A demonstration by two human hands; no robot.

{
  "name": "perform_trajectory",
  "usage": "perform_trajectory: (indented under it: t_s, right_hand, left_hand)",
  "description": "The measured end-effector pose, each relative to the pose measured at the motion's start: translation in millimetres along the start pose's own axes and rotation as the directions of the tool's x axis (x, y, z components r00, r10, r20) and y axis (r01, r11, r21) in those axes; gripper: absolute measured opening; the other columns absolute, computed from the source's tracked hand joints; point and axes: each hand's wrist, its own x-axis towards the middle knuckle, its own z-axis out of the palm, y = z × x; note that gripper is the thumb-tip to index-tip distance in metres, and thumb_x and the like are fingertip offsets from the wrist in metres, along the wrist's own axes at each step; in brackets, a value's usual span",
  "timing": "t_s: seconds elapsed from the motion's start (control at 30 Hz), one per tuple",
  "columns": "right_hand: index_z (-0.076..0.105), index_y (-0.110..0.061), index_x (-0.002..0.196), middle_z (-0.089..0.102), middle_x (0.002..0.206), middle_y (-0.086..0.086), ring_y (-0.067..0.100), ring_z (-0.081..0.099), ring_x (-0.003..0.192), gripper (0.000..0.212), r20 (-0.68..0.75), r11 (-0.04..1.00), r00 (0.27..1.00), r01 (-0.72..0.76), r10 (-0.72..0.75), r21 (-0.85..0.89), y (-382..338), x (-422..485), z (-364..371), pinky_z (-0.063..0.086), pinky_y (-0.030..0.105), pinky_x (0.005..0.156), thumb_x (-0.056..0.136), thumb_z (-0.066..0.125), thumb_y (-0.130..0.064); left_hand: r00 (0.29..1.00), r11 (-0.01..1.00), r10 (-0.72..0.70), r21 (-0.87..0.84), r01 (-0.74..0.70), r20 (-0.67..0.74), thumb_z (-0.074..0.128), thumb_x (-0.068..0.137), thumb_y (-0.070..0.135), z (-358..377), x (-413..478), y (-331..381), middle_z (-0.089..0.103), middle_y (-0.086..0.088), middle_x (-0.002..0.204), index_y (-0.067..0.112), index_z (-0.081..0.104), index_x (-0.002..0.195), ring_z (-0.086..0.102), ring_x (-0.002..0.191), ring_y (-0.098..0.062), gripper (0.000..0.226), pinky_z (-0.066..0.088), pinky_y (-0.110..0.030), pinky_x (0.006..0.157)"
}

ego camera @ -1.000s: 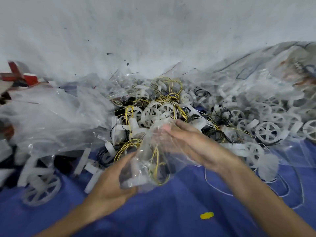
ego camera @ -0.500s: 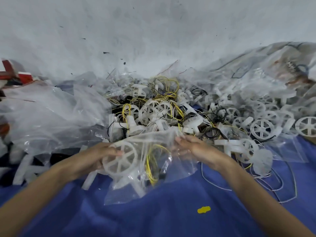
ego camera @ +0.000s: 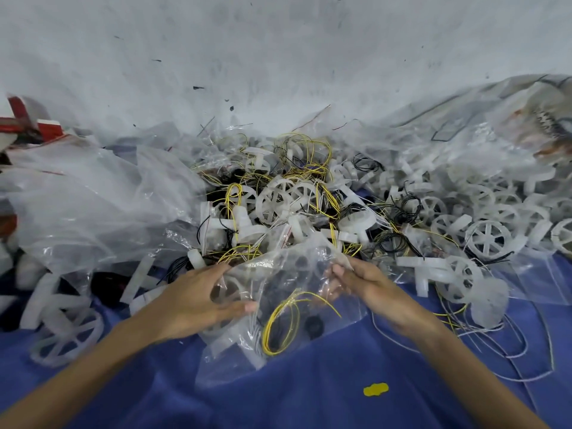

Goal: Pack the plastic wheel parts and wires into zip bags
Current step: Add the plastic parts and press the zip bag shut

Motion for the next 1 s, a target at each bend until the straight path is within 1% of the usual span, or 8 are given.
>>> perform_trajectory:
  t_s: [0.17, 0.33, 0.47, 0.57, 0.73, 0.8, 0.9, 1.0]
  right_hand:
    - [0.066, -0.011, 0.089, 0.070, 0.080, 0.000, 0.003, 0.064, 0.078, 0.027, 0.102, 0.974, 0.978, 0.193, -0.181, -0.122, -20, -5, -7, 0.044, 0.011, 0.073, 0.097, 0.041, -0.007]
    - [0.071, -0.019, 0.084, 0.069, 0.086, 0.008, 0.016, 0.063, 0.079, 0.036, 0.181, 0.909, 0.950, 0.298, -0.253, -0.293, -21, -8, -31, 0.049, 0.033, 0.071, 0.082, 0.049, 0.010]
    - [0.067, -0.016, 0.067, 0.062, 0.078, -0.007, 0.012, 0.059, 0.078, 0.049, 0.235, 0.852, 0.954, 0.277, -0.188, -0.444, 1, -3, -34, 0.045, 0.033, 0.069, 0.073, 0.040, 0.024]
    - [0.073, -0.025, 0.077, 0.067, 0.091, -0.015, 0.001, 0.061, 0.091, 0.051, 0.193, 0.938, 0.979, 0.123, -0.061, -0.326, 9, -6, -32, 0.042, 0.019, 0.082, 0.080, 0.044, 0.017]
    - [0.063, -0.063, 0.085, 0.056, 0.094, -0.048, -0.024, 0.046, 0.104, 0.022, 0.059, 0.977, 0.984, -0.160, 0.170, -0.141, -4, -18, -25, 0.023, 0.023, 0.106, 0.078, 0.043, -0.070]
    - [0.070, -0.052, 0.086, 0.058, 0.096, -0.043, -0.026, 0.051, 0.091, 0.022, 0.129, 0.969, 0.981, -0.111, 0.142, -0.223, -7, -19, -15, 0.032, 0.012, 0.101, 0.083, 0.048, -0.055]
    - [0.070, -0.001, 0.101, 0.047, 0.138, -0.003, 0.010, 0.045, 0.127, 0.024, 0.158, 0.958, 0.987, 0.036, 0.010, -0.284, -4, -16, -10, 0.035, 0.043, 0.109, 0.086, 0.063, -0.019]
    - [0.073, -0.010, 0.098, 0.033, 0.147, -0.022, 0.001, 0.028, 0.137, 0.028, 0.112, 0.980, 0.981, 0.170, -0.158, -0.103, -6, -17, -15, 0.030, 0.038, 0.107, 0.076, 0.056, -0.009]
  left_hand:
    - [0.941, 0.962, 0.191, -0.139, -0.236, -0.279, 0.071, 0.061, 0.069, -6, -8, 5, 0.060, 0.024, 0.072, 0.034, 0.053, 0.081, 0.054, 0.065, 0.007, 0.045, 0.037, -0.004, 0.061]
    - [0.602, 0.707, 0.700, 0.490, -0.510, -0.385, 0.066, 0.071, 0.029, 4, -30, 16, 0.045, 0.010, 0.084, 0.024, 0.042, 0.081, 0.045, 0.071, -0.012, 0.026, 0.030, -0.014, 0.073]
    - [0.720, 0.683, 0.687, 0.425, -0.594, -0.098, 0.065, 0.075, 0.054, 28, -49, 22, 0.053, 0.012, 0.076, 0.026, 0.058, 0.075, 0.050, 0.068, -0.008, 0.029, 0.039, -0.020, 0.066]
    - [0.704, 0.763, 0.646, 0.211, -0.612, -0.295, 0.063, 0.080, 0.034, 29, -45, 20, 0.050, 0.008, 0.069, 0.021, 0.056, 0.071, 0.045, 0.062, -0.009, 0.018, 0.035, -0.014, 0.063]
    - [0.873, 0.957, 0.283, 0.050, -0.287, -0.397, 0.056, 0.078, 0.056, 34, -27, 8, 0.043, 0.005, 0.120, 0.013, 0.055, 0.116, 0.042, 0.112, -0.004, 0.057, 0.036, -0.018, 0.095]
    - [0.958, 0.989, 0.141, -0.016, -0.150, -0.251, 0.046, 0.069, 0.078, 39, -23, 2, 0.022, 0.022, 0.134, 0.026, 0.034, 0.136, 0.028, 0.124, 0.005, 0.085, 0.029, -0.019, 0.104]
    - [0.987, 0.994, 0.083, 0.085, -0.071, -0.141, 0.039, 0.060, 0.090, 51, -22, -5, 0.012, 0.030, 0.131, 0.044, 0.006, 0.141, 0.025, 0.121, 0.006, 0.098, 0.025, -0.022, 0.107]
    - [0.972, 0.990, 0.079, 0.129, -0.051, -0.223, 0.047, 0.060, 0.082, 62, -28, -6, 0.027, 0.021, 0.123, 0.056, -0.013, 0.135, 0.033, 0.112, -0.001, 0.099, 0.028, -0.026, 0.101]
